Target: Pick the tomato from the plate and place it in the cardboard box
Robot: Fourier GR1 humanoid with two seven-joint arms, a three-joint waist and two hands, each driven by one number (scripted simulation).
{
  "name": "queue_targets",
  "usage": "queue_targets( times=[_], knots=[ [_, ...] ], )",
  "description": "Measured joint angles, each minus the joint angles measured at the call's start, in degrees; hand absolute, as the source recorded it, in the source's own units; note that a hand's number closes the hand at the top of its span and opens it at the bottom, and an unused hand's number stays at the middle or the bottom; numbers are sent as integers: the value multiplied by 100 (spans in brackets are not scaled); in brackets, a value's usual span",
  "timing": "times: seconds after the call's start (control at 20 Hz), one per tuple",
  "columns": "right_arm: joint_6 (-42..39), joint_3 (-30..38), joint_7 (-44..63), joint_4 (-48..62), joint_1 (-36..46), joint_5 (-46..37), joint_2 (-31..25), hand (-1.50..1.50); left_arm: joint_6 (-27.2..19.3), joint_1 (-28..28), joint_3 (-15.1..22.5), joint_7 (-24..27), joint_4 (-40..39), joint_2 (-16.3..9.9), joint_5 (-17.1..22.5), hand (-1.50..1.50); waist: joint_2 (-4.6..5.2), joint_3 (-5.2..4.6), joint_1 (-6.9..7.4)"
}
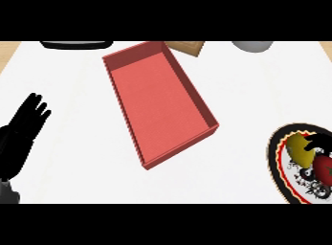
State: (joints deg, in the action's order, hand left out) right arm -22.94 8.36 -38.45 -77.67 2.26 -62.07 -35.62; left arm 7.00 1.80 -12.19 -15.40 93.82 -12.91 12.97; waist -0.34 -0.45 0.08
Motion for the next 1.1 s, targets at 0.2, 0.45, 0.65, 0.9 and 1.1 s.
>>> queue_targets(
  times=[0.2, 0.45, 0.65, 0.9, 1.1],
  knots=[
    [-322, -502, 1366, -492, 345, -275, 1117, 150, 47, 136, 29, 3, -84, -25, -2, 0, 8, -35, 140],
    [-385, -891, 2856, -614, 863, -612, 2418, 150, 118, 234, 186, -7, -65, 16, -24, 0, 61, -44, 496],
    [-250, -1212, 4131, -594, 1376, -909, 3123, 150, 176, 311, 305, -25, -77, 35, -51, 0, 88, -18, 703],
    [-24, -1695, 5666, -590, 2266, -993, 3424, 150, 206, 453, 480, -73, -112, 109, -92, 0, 85, 5, 923],
    [247, -2119, 6822, -601, 3059, -975, 3509, 150, 222, 577, 590, -120, -164, 147, -127, 0, 76, 10, 1071]
  ],
)
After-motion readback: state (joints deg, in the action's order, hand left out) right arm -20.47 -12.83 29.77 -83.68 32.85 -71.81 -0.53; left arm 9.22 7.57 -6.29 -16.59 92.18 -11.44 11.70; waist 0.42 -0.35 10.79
